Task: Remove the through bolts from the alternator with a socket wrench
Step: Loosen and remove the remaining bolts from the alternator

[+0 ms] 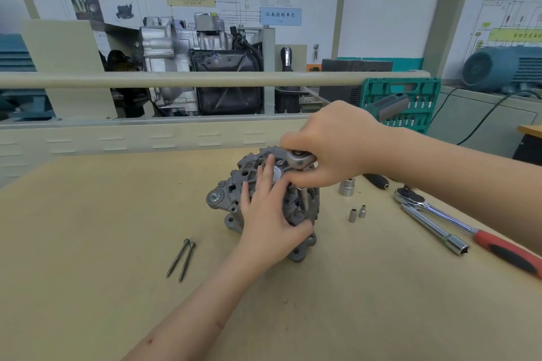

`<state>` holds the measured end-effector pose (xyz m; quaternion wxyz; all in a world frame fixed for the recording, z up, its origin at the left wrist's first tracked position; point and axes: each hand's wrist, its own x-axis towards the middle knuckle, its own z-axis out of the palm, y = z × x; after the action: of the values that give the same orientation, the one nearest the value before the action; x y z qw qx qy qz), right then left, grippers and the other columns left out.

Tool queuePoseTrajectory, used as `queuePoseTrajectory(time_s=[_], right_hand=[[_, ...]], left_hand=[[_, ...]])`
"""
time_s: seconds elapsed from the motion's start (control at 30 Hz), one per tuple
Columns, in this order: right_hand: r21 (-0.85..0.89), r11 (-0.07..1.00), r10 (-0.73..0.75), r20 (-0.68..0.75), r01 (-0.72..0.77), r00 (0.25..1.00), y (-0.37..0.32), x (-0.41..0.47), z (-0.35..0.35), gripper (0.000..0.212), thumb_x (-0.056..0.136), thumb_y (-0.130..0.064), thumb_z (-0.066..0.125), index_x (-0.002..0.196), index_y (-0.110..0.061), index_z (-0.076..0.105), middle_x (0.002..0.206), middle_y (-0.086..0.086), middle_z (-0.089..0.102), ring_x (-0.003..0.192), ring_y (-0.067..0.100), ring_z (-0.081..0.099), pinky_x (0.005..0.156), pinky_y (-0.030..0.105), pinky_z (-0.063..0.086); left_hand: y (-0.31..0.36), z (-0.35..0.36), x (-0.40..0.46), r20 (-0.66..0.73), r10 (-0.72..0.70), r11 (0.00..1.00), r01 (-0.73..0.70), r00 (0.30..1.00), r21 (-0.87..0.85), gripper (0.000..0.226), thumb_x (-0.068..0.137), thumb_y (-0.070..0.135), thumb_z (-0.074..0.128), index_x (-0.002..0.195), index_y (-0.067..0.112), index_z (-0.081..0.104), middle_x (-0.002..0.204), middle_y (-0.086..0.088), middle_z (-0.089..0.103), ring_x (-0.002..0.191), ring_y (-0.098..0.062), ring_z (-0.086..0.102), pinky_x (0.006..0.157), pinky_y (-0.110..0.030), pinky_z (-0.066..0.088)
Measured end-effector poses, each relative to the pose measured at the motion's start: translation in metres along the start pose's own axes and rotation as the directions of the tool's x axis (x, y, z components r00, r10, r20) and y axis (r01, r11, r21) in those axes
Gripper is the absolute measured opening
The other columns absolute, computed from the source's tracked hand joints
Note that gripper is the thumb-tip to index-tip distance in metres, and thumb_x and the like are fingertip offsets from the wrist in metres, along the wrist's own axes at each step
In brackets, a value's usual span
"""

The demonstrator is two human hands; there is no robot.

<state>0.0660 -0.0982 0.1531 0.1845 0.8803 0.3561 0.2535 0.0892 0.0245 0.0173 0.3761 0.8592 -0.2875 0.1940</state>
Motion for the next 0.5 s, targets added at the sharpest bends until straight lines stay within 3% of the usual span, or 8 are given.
queuePoseTrajectory(time_s=[0.13, 0.27, 0.37, 0.43, 0.5], right_hand=[[0.036, 0.996, -0.077, -0.093, 0.080, 0.993, 0.001, 0.001, 0.000, 0.038, 0.072, -0.031, 0.065, 0.059, -0.016, 0.033, 0.039, -0.007, 0.022, 0.033, 0.016, 0.016, 0.044, 0.012, 0.012], [0.036, 0.988, -0.144, -0.130, 0.149, 0.981, 0.004, 0.002, 0.002, 0.028, 0.065, -0.029, 0.061, 0.052, -0.011, 0.043, 0.035, 0.001, 0.031, 0.034, 0.021, 0.019, 0.044, 0.013, 0.014], [0.063, 0.972, -0.218, -0.126, 0.227, 0.968, 0.007, 0.012, 0.005, 0.024, 0.066, -0.031, 0.059, 0.056, -0.008, 0.056, 0.035, 0.003, 0.041, 0.033, 0.021, 0.025, 0.039, 0.018, 0.021], [0.079, 0.953, -0.283, -0.118, 0.294, 0.952, 0.004, 0.023, 0.006, 0.024, 0.067, -0.031, 0.058, 0.058, -0.008, 0.056, 0.037, 0.003, 0.042, 0.034, 0.021, 0.028, 0.039, 0.020, 0.023], [0.109, 0.932, -0.332, -0.135, 0.347, 0.934, -0.002, 0.035, 0.004, 0.025, 0.066, -0.029, 0.056, 0.055, -0.010, 0.046, 0.037, 0.002, 0.038, 0.035, 0.022, 0.025, 0.040, 0.021, 0.022]], left_hand=[[0.003, -0.003, -0.001, 0.021, -0.021, 0.999, 0.022, 1.000, -0.042, 0.066, 0.059, 0.037, 0.051, 0.124, 0.034, 0.039, 0.152, 0.013, -0.007, 0.137, -0.001, -0.012, 0.108, -0.029, -0.016], [0.003, -0.006, -0.001, 0.070, -0.005, 0.997, 0.011, 0.998, -0.083, 0.065, 0.058, 0.036, 0.054, 0.122, 0.036, 0.040, 0.151, 0.018, -0.008, 0.135, 0.003, -0.014, 0.107, -0.028, -0.017], [-0.001, -0.014, -0.002, 0.129, 0.017, 0.990, 0.001, 0.991, -0.140, 0.060, 0.058, 0.033, 0.057, 0.108, 0.056, 0.033, 0.148, 0.023, -0.002, 0.129, 0.015, -0.017, 0.108, -0.026, -0.016], [-0.006, -0.028, 0.002, 0.185, 0.045, 0.982, -0.009, 0.982, -0.191, 0.065, 0.058, 0.029, 0.059, 0.100, 0.069, 0.029, 0.143, 0.033, 0.009, 0.130, 0.016, -0.008, 0.112, -0.029, -0.011], [-0.013, -0.046, 0.007, 0.286, 0.040, 0.972, 0.029, 0.958, -0.234, 0.076, 0.059, 0.022, 0.062, 0.094, 0.079, 0.025, 0.123, 0.055, 0.013, 0.122, 0.024, 0.008, 0.114, -0.039, 0.005]])
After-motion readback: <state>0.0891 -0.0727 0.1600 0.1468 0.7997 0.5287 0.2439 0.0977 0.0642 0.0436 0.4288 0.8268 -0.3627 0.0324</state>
